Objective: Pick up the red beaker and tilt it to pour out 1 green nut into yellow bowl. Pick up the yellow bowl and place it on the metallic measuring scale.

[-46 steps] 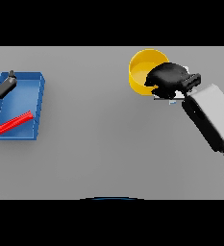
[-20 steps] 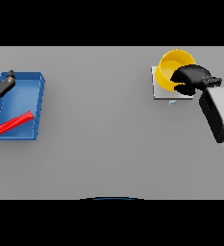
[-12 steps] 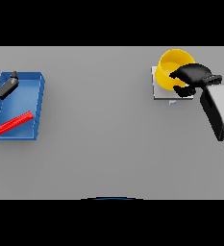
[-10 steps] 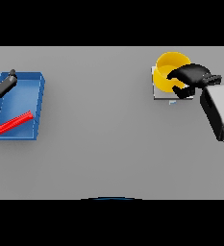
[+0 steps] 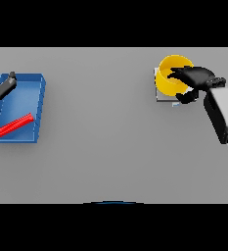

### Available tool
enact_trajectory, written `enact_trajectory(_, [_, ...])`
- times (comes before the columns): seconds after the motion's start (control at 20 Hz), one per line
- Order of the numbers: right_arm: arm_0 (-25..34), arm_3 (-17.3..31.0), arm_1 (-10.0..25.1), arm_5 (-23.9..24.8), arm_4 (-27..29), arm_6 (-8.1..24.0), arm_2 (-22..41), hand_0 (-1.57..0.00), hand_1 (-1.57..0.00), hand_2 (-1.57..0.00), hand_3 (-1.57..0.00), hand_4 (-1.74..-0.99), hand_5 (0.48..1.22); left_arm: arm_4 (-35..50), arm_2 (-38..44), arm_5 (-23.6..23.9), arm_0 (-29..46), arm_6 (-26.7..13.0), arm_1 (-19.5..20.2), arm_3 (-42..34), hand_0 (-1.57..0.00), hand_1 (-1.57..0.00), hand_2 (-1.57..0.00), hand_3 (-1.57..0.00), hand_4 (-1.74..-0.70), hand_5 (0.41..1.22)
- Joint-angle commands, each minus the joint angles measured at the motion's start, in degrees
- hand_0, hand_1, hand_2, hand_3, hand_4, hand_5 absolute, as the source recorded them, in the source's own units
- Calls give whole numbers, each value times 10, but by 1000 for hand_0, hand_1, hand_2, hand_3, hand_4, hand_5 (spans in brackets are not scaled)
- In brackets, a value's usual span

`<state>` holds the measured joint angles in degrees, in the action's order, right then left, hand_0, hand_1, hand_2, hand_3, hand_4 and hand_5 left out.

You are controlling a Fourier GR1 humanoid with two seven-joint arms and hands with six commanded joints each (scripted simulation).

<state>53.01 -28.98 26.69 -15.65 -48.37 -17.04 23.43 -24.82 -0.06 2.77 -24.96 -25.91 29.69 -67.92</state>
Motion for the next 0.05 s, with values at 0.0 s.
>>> enact_trajectory(0.0, [1, -2, 5, -5, 3, -3, -2, -21, -19, -25, -146, -1478, 738, 0, 0, 0, -3, -3, -1, 3, 1, 1, 1, 1, -726, 665])
